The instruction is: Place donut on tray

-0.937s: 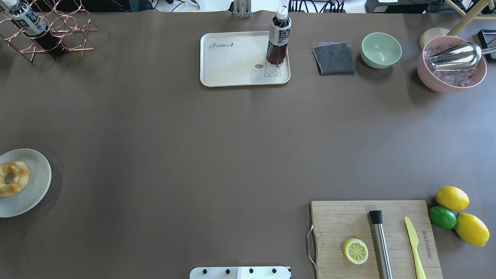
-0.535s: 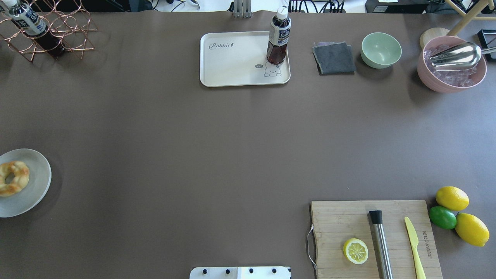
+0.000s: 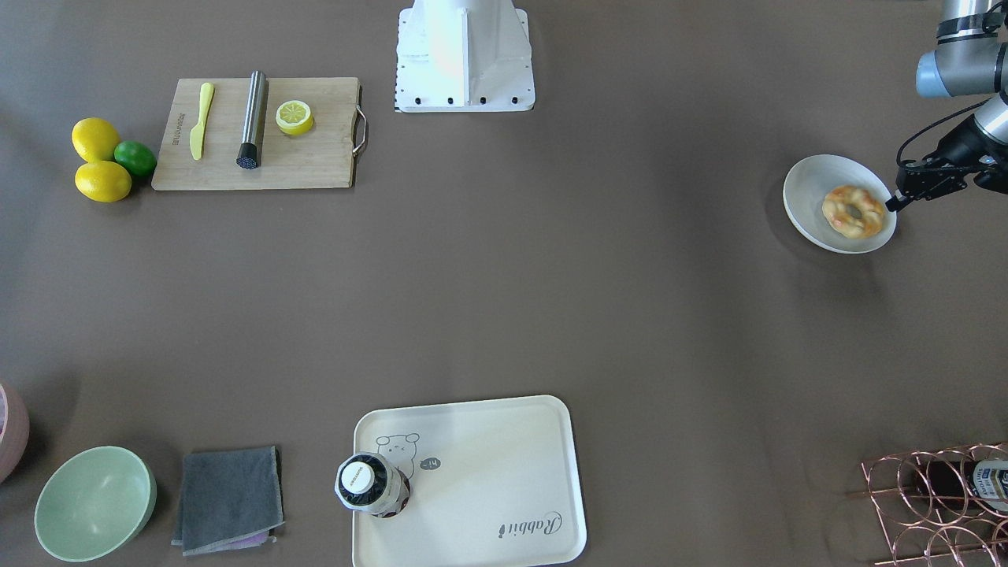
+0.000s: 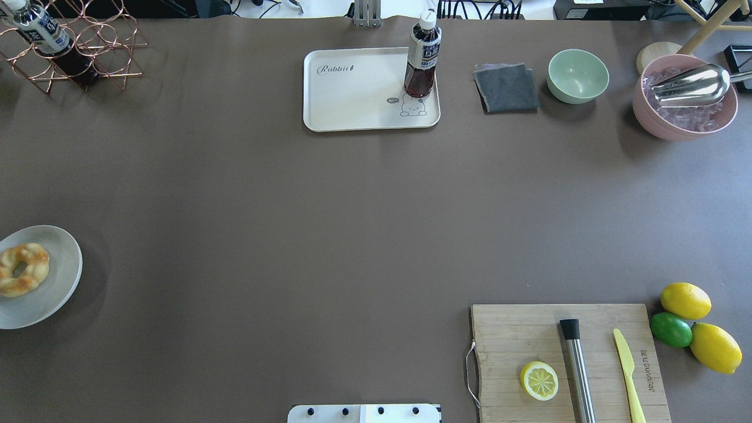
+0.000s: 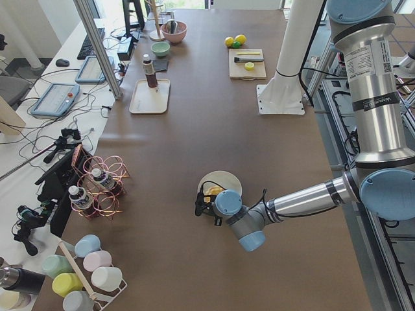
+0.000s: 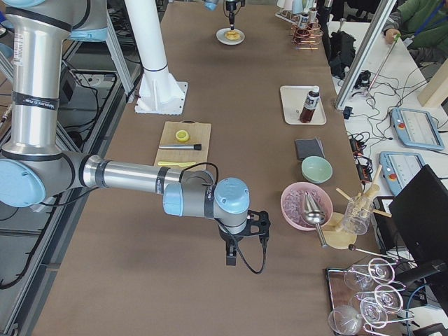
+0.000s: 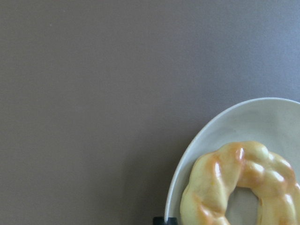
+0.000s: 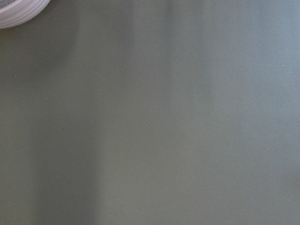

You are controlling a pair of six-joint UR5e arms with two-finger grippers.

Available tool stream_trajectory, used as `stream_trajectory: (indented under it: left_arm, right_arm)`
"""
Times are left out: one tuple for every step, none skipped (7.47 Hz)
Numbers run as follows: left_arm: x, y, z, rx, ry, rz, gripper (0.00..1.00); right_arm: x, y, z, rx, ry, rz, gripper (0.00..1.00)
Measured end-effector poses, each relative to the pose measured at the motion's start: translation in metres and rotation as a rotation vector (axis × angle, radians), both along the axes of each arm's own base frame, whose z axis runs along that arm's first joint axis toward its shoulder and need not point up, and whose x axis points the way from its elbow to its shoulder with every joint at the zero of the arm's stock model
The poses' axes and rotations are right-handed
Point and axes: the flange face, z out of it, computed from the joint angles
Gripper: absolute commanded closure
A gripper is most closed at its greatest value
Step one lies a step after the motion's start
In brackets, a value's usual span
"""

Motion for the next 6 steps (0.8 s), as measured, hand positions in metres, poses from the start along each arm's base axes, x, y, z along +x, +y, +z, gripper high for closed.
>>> stream_trajectory:
  left_arm:
    - [0.002, -0.004, -0.009, -0.014, 0.041, 0.031, 1.00]
    - [0.005, -0.020, -0.024, -0.040, 0.083, 0.026, 1.00]
    - [0.013, -0.045, -0.043, -0.065, 0.115, 0.007, 1.00]
    - [0.025, -0.075, -0.065, -0.085, 0.131, -0.008, 1.00]
    - [0.039, -0.110, -0.090, -0.100, 0.132, -0.019, 1.00]
    - [0.053, -0.145, -0.123, -0.111, 0.127, -0.029, 1.00]
  right_arm:
    - [0.000, -0.001, -0.001, 0.002, 0.000, 0.000, 0.01]
    - [0.000, -0.002, -0.001, 0.003, -0.001, 0.000, 0.01]
    - [0.000, -0.002, -0.002, 0.004, -0.001, 0.000, 0.01]
    - [0.000, -0.003, -0.002, 0.005, -0.001, 0.000, 0.01]
    - [0.000, -0.002, -0.002, 0.004, -0.001, 0.000, 0.01]
    - [0.000, -0.002, -0.001, 0.003, -0.001, 0.000, 0.01]
